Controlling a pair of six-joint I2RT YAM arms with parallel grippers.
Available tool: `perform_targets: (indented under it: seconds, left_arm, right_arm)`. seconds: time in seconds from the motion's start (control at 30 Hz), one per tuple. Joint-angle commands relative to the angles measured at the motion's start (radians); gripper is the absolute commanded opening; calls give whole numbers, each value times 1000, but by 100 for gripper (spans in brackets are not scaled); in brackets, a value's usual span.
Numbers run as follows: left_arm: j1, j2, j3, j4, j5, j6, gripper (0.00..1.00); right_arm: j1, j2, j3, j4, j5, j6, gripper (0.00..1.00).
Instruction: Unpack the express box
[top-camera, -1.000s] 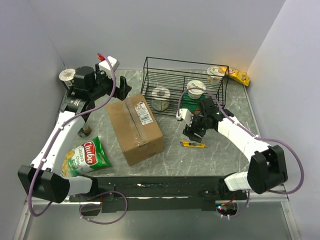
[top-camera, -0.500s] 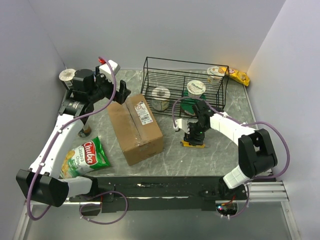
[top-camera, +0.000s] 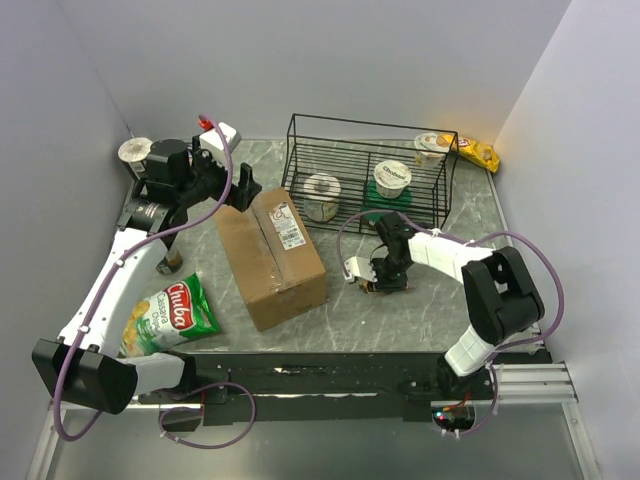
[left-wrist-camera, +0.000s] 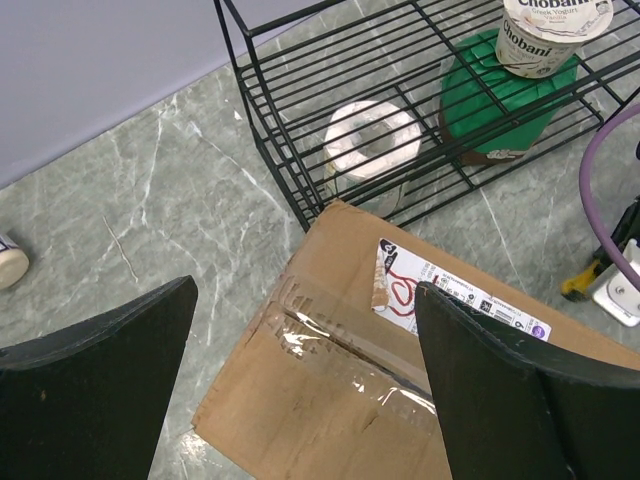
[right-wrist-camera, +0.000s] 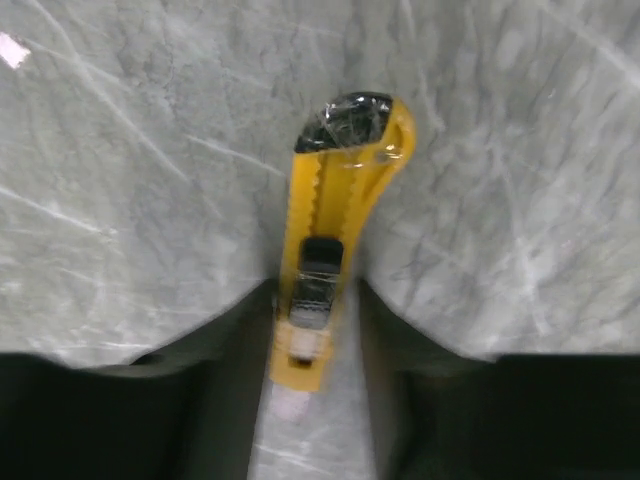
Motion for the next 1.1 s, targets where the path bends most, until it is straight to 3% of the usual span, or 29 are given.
perform_targets:
  seconds: [0.0, 0.07, 0.3, 0.33, 0.4, 0.43, 0.53, 0.6, 0.63, 0.7, 0.83, 0.9, 1.0, 1.07]
  left_arm:
    - [-5, -30, 19, 5, 20, 13, 97]
    - [-5, -30, 24, 5, 31, 7, 96]
    - [-7, -24, 17, 15, 35, 7, 96]
    - [-7, -22, 16, 17, 37, 7, 96]
    - [-11, -13, 19, 18, 41, 9, 96]
    - [-13, -11, 20, 18, 43, 9, 96]
    - [-18, -2, 20, 22, 52, 7, 97]
    - [-21, 6, 16, 28, 60, 7, 96]
    - [-22, 9, 16, 31, 64, 6, 96]
    - [-27, 18, 17, 41, 70, 4, 96]
    - [-34, 30, 19, 54, 78, -3, 96]
    - [-37, 35, 17, 63, 78, -9, 96]
    - [-42, 39, 16, 71, 86, -22, 96]
    - [-45, 42, 17, 68, 90, -17, 96]
  right_arm:
    - [30, 29, 5, -14, 27, -141, 33]
    - [37, 23, -4, -17, 40, -228, 24]
    - [24, -222, -258, 98, 5, -820, 20]
    - [16, -280, -296, 113, -25, -888, 30]
    - [11, -330, -310, 158, -104, -866, 44]
    - [10, -369, -317, 220, -164, -811, 58]
    - [11, -434, -324, 259, -187, -682, 74]
    - [10, -469, -326, 250, -175, -613, 77]
    - [10, -500, -323, 250, -168, -485, 77]
    - [8, -525, -257, 167, -178, -345, 76]
    - [4, -535, -116, 106, -181, 232, 65]
    - [4, -523, -62, 125, -116, 410, 61]
    - [-1, -460, 23, 121, 11, 766, 45]
    - [-6, -376, 80, 66, 52, 985, 42]
